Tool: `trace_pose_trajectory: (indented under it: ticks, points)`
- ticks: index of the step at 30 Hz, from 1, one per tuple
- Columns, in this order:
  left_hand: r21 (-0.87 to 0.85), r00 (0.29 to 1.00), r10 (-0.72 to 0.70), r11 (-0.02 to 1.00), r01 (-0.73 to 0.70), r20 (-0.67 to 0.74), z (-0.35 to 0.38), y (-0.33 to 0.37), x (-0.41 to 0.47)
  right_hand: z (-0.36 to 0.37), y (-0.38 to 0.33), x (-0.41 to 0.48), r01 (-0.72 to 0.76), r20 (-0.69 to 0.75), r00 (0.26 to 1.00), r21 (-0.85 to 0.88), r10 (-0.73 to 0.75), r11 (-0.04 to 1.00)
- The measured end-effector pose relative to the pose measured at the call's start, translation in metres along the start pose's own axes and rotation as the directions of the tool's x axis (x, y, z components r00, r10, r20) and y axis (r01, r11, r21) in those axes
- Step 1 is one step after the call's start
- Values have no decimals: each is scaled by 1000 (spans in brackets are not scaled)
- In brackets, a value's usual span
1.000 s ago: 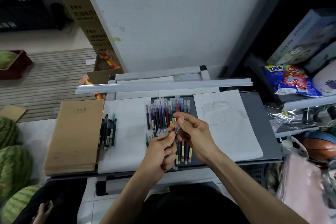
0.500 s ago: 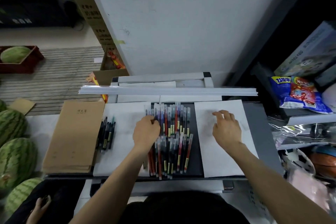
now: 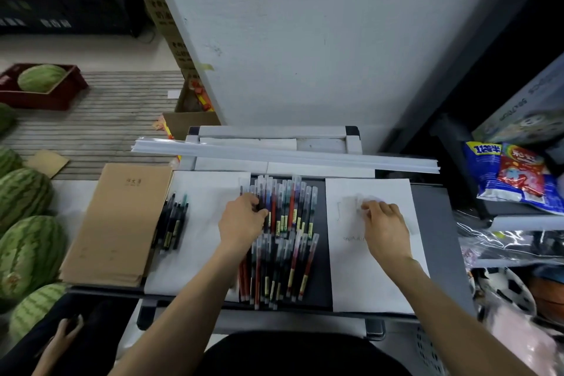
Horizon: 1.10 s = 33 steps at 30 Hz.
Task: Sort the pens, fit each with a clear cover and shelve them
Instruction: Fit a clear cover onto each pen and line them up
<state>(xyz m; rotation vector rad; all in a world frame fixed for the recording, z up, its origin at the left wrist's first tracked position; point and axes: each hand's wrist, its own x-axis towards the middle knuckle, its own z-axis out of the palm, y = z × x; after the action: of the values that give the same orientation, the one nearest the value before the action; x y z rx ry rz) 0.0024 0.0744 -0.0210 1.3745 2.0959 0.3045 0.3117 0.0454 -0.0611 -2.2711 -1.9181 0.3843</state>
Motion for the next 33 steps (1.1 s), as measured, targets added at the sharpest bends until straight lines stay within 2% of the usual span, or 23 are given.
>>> trace_pose_trajectory:
  ticks: [5,10,13,17,20,24,28,30,33]
  points:
    - [-7,1000,-2,1000,2,1,-4,-9,-4,1,1,-2,10,-75,997,-11,-10,1000]
    - [50,995,-43,998,47,-88,-30,-32,-5,-6,-6,7,-38,-9,999,1,38,999]
    - [160,974,-53,983,90,-223,-56,-63,1,-17,-15,10,-150,54,988,102,145,983]
    - [315,965,-39,941,123,-259,-70,-96,13,-33,-27,3,-195,92,980,350,174,916]
    - [371,969,-40,919,131,-244,-67,-110,18,-52,-49,-11,-246,186,968,588,167,771]
    - [348,976,-50,929,123,-210,-62,-117,17,-68,-80,-32,-355,341,934,854,106,381]
    - [304,979,-48,947,107,-198,-57,-107,3,-79,-103,-43,-472,472,881,881,5,-15]
    - [260,981,-30,962,81,-193,-54,-95,-6,-79,-110,-45,-500,501,865,857,-24,-128]
    - [134,990,27,991,-8,-139,-49,-65,-28,-77,-118,-48,-508,515,857,832,-32,-223]
